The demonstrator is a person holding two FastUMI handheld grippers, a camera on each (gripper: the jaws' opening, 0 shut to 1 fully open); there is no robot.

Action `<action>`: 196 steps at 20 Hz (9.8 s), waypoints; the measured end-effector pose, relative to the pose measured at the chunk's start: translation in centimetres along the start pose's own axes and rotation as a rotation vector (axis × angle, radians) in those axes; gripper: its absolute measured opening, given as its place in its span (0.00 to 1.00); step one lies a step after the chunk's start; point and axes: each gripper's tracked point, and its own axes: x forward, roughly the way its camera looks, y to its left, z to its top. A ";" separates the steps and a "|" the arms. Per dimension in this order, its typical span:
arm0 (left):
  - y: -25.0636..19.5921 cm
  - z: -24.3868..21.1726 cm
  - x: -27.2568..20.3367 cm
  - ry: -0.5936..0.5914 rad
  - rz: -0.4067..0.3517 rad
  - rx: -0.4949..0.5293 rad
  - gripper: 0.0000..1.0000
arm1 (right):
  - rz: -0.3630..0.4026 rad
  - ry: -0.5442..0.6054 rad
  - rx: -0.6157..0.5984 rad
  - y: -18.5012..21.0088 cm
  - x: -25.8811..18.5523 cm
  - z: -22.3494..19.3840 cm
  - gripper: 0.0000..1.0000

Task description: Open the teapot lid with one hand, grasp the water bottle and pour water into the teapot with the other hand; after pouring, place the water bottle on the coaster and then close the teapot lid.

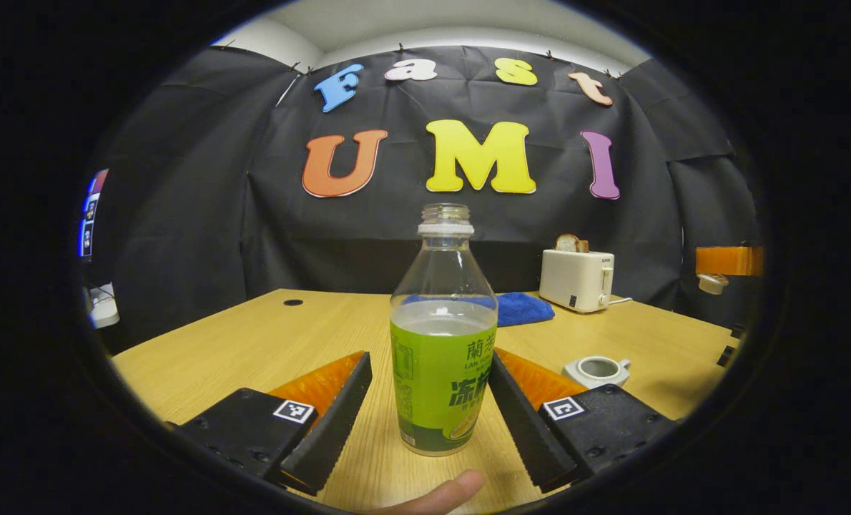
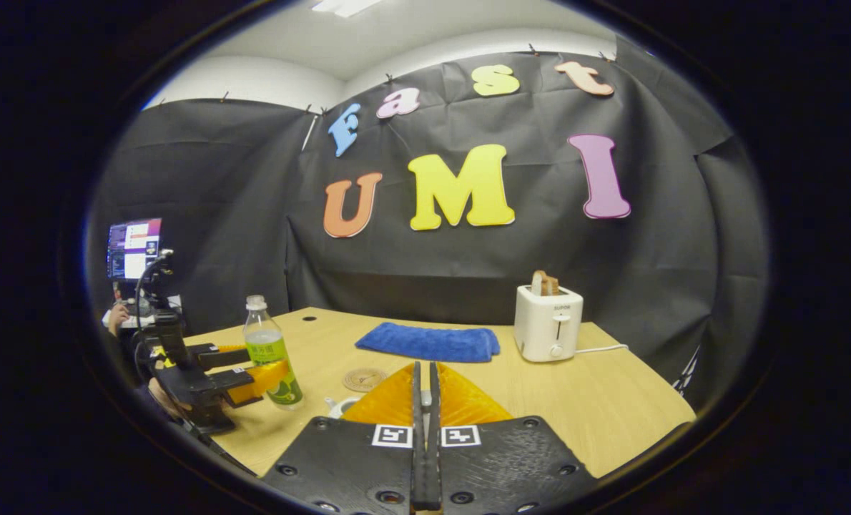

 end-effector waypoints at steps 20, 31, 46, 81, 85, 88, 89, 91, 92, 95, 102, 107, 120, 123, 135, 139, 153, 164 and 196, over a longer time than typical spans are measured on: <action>-0.7 4.4 -2.5 -0.079 0.006 0.076 0.78 | -0.011 0.013 -0.012 -0.3 -0.3 -0.2 0.00; -0.1 6.1 -4.6 -0.073 0.072 0.225 0.77 | -0.032 0.035 -0.017 -1.1 -0.1 -0.6 0.00; 0.6 4.5 -2.0 0.137 0.074 0.848 0.77 | -0.099 0.082 0.004 -5.0 0.4 -1.8 0.00; -5.8 2.6 -0.5 0.321 0.002 1.978 0.77 | -0.150 0.127 -0.018 -7.8 0.4 -2.7 0.00; -5.4 2.9 -0.4 0.332 0.010 2.037 0.77 | -0.150 0.129 -0.016 -8.0 0.3 -2.8 0.00; -5.5 3.3 -0.1 0.345 0.012 2.056 0.76 | -0.153 0.132 -0.011 -8.3 0.4 -2.8 0.00; -5.6 3.2 -0.1 0.343 0.013 2.062 0.76 | -0.153 0.132 -0.011 -8.3 0.5 -2.7 0.00; -5.6 3.4 -0.1 0.341 0.015 2.071 0.77 | -0.155 0.134 -0.009 -8.5 0.4 -2.9 0.00; -5.6 3.4 -0.1 0.343 0.015 2.074 0.77 | -0.156 0.136 -0.009 -8.6 0.4 -2.9 0.00; -5.6 3.5 0.0 0.344 0.018 2.082 0.77 | -0.157 0.136 -0.010 -8.6 0.3 -2.9 0.00; -6.4 4.0 0.0 0.345 0.034 2.165 0.77 | -0.156 0.143 -0.011 -8.6 0.4 -3.1 0.00; -7.3 4.2 -0.2 0.334 0.033 2.205 0.76 | -0.155 0.141 -0.016 -8.6 0.4 -3.0 0.00; -6.5 5.4 -0.1 0.306 0.071 2.100 0.76 | -0.200 0.136 -0.002 -11.2 -0.2 -2.5 0.00; -6.0 5.4 -0.1 0.277 0.079 1.771 0.76 | -0.238 0.117 0.035 -13.6 -1.0 -1.8 0.00; -5.3 9.9 6.4 0.085 0.112 0.742 0.77 | -0.264 0.124 0.064 -14.6 -0.8 -2.3 0.00; -6.6 9.5 9.1 0.019 0.036 0.357 0.77 | -0.258 0.129 0.062 -14.4 -0.7 -2.5 0.00; -7.3 4.7 14.2 -0.005 -0.002 -0.016 0.79 | -0.252 0.171 0.056 -14.0 0.6 -4.3 0.00; -6.9 5.3 13.1 -0.024 0.007 -0.025 0.93 | -0.250 0.173 0.046 -13.7 0.7 -4.4 0.00; 1.8 12.2 -9.7 -0.036 -0.013 0.020 0.94 | 0.009 0.079 0.093 8.4 9.6 -3.6 0.00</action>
